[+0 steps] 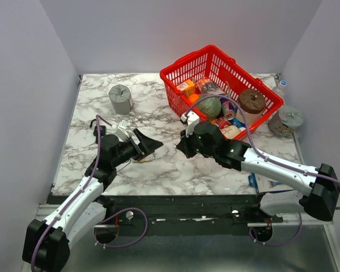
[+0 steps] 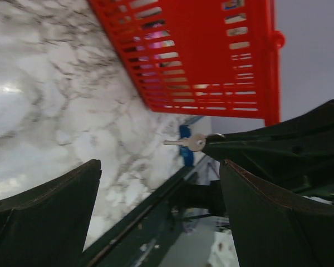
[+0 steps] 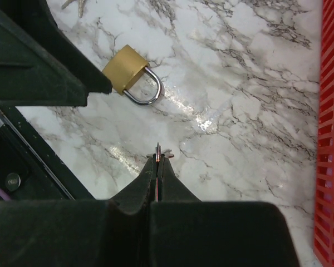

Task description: Unlock with the key

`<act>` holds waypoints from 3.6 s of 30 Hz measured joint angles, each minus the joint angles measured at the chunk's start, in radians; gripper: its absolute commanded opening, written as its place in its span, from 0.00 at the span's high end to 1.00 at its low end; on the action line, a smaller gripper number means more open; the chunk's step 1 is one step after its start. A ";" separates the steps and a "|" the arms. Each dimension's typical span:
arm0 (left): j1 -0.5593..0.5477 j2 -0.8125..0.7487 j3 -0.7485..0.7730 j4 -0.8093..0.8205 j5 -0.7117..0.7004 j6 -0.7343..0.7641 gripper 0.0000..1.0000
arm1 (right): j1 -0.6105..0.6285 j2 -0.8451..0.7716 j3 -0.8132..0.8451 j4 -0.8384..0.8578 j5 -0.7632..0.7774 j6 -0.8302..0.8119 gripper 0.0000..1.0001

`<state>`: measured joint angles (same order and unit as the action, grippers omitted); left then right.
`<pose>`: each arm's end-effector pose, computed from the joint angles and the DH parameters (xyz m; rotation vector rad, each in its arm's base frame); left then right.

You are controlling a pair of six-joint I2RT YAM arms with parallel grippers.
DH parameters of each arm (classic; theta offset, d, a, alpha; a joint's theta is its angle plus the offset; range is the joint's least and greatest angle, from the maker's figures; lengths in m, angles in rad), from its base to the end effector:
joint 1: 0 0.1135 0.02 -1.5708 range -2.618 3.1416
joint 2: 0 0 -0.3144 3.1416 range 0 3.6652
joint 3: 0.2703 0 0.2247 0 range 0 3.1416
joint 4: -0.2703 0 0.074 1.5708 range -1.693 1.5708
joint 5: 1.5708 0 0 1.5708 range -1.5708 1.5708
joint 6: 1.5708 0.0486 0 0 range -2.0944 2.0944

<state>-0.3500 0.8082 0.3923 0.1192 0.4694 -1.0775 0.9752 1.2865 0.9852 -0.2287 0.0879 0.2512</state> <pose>0.1215 -0.0677 0.2739 -0.3923 2.0549 -1.3703 0.1505 0.2145 0.3464 -0.7155 2.0435 0.6360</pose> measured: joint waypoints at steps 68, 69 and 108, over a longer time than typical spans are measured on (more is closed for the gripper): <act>-0.385 0.175 -0.137 0.529 -0.534 -0.744 0.43 | 0.000 -0.073 -0.141 0.264 -0.030 0.116 0.99; -0.385 0.175 -0.137 0.529 -0.537 -0.744 0.44 | 0.000 -0.073 -0.141 0.264 -0.031 0.116 0.99; -0.385 0.220 -0.133 0.517 -0.574 -0.710 1.00 | 0.000 -0.070 -0.164 0.254 -0.064 0.115 0.99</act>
<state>-0.7353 1.0279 0.2592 0.6357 -0.1047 -1.7878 0.9752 1.2163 0.8211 0.0257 0.0238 0.3660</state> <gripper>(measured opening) 0.026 0.014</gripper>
